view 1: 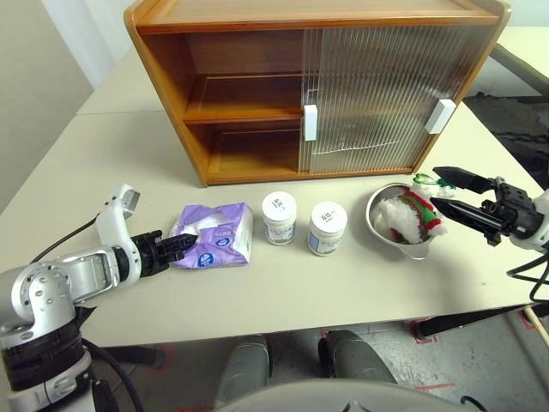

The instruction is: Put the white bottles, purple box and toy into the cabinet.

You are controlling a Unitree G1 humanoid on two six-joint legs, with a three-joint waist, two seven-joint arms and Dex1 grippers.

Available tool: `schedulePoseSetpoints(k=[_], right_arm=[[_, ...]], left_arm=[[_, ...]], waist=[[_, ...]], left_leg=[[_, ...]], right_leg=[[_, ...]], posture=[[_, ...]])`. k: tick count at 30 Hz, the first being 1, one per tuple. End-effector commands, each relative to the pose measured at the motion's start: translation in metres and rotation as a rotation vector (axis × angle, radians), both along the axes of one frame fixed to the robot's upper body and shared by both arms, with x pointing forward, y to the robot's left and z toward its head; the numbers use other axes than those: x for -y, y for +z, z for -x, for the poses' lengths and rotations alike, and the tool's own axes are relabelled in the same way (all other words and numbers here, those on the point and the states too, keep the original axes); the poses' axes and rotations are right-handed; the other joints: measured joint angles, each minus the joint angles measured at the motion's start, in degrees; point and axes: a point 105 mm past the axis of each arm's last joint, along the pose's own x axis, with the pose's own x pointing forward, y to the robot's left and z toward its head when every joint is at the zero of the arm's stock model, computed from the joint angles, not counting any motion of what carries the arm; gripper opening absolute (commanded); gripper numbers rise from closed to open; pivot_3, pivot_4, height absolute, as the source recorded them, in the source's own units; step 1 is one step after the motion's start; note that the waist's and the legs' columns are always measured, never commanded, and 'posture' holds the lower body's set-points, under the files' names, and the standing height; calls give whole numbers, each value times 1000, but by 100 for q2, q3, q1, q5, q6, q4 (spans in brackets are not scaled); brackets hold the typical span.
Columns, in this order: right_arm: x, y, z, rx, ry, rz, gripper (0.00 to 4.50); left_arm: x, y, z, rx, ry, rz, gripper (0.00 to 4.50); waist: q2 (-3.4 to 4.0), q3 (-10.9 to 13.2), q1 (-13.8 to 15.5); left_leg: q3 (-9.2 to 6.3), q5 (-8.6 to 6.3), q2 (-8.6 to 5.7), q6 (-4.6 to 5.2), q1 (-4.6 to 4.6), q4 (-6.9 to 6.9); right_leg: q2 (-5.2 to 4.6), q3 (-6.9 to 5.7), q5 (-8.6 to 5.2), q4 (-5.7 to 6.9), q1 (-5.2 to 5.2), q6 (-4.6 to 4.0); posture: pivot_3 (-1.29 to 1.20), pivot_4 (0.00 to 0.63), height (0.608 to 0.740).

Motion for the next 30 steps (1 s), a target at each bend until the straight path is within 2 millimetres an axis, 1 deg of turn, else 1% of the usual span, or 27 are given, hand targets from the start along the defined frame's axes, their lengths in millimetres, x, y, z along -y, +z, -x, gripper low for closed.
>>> schedulePoseSetpoints(k=[1,3,6,9,13,16,19,22,23,25,30], right_arm=[[-6,0,0,4,34,1,4500],[-9,1,0,10,44,-7,4500],[-11,2,-1,10,54,-19,4500],[-14,2,-2,11,66,-27,4500],[-18,8,-2,49,90,-62,4500],[-19,12,-3,92,83,-85,4500],[-19,16,-2,127,75,-104,4500],[-25,14,4,143,85,-118,4500],[-26,12,5,144,87,-118,4500],[-27,10,6,145,89,-117,4500],[-30,5,6,129,90,-116,4500]], left_arm=[[4,18,2,96,4,70,80],[7,30,1,164,6,120,80],[15,52,-2,282,-6,206,80],[21,69,-6,358,-8,258,79],[41,93,-20,459,19,326,79],[55,103,-23,456,84,372,79],[67,111,-21,428,140,418,79],[77,122,-27,418,224,457,79],[79,123,-29,412,242,458,79],[81,125,-32,400,264,443,79],[76,149,-44,452,330,438,79]], waist=[[-15,12,6],[-24,18,6],[-29,23,24],[-32,25,43],[-42,33,78],[-49,38,88],[-59,45,84],[-61,47,83],[-63,48,88],[-67,50,85],[-74,56,55]], left_leg=[[0,-3,0,-1,0,-1],[0,-6,1,-4,-1,-1],[9,-7,1,-5,-2,-1],[23,-3,1,-11,1,2],[49,6,2,-23,8,5],[69,30,8,-65,19,10],[85,30,10,-64,24,11],[88,30,6,-60,26,12],[88,27,4,-54,27,13],[88,-2,0,2,29,14],[92,-7,-14,12,32,20]], right_leg=[[0,0,1,0,-1,-6],[2,-1,6,1,-2,-28],[2,-2,-5,1,0,-22],[4,-3,-15,2,6,-16],[4,-5,-21,2,18,-9],[5,-1,-25,6,28,-2],[6,-2,-25,7,29,0],[8,-13,-24,8,30,1],[8,-17,-24,9,32,0],[8,-24,-22,9,35,0],[5,-25,-15,11,34,2]], posture=[[-56,88,740],[-56,88,740],[-40,86,740],[-34,85,740],[-37,79,740],[-47,76,740],[-47,76,740],[-42,75,740],[-43,75,740],[-44,74,740],[-46,72,740]])
